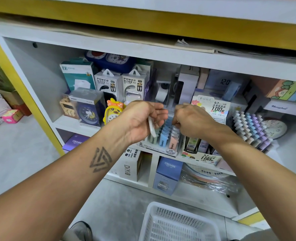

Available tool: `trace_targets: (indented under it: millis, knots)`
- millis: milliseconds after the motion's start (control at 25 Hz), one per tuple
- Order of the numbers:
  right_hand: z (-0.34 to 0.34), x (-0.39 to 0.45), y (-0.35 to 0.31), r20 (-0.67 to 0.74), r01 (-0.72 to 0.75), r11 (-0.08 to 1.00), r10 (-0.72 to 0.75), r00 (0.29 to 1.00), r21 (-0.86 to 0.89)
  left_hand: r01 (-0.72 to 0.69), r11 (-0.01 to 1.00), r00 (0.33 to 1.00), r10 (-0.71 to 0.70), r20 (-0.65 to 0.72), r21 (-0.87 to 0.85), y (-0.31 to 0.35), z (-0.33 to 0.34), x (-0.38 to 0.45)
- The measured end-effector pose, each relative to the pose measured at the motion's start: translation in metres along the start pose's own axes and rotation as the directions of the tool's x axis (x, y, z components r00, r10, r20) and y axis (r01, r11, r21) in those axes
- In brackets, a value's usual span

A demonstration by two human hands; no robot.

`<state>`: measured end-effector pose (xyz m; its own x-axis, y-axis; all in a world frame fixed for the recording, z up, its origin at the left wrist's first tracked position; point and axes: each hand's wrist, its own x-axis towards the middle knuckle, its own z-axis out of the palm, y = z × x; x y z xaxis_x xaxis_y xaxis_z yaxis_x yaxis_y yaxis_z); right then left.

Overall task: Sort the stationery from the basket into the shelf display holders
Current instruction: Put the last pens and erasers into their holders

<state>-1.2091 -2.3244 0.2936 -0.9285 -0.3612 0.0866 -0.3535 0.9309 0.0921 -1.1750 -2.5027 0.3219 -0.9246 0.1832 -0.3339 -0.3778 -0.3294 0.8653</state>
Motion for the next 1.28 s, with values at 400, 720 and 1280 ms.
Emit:
trace_targets:
  millis: [400, 720, 1280]
  knots:
    - [-0.036, -0.019, -0.035, 0.252, -0.257, -0.030, -0.117, 0.961, 0.966, -0.223, 0.964, 0.973, 0.210, -0.096, -0.147, 0.002, 0.012, 0.007]
    - [-0.038, -0.022, -0.014, 0.183, -0.193, 0.181, 0.071, 0.981, 0.964, -0.101, 0.983, 0.993, 0.109, -0.044, 0.154, -0.003, 0.008, 0.001]
    - [-0.048, -0.010, 0.012, -0.134, 0.002, 0.771, 0.108, 0.985, 0.637, -0.175, 0.857, 0.981, 0.196, 0.009, 0.485, -0.022, 0.013, 0.014]
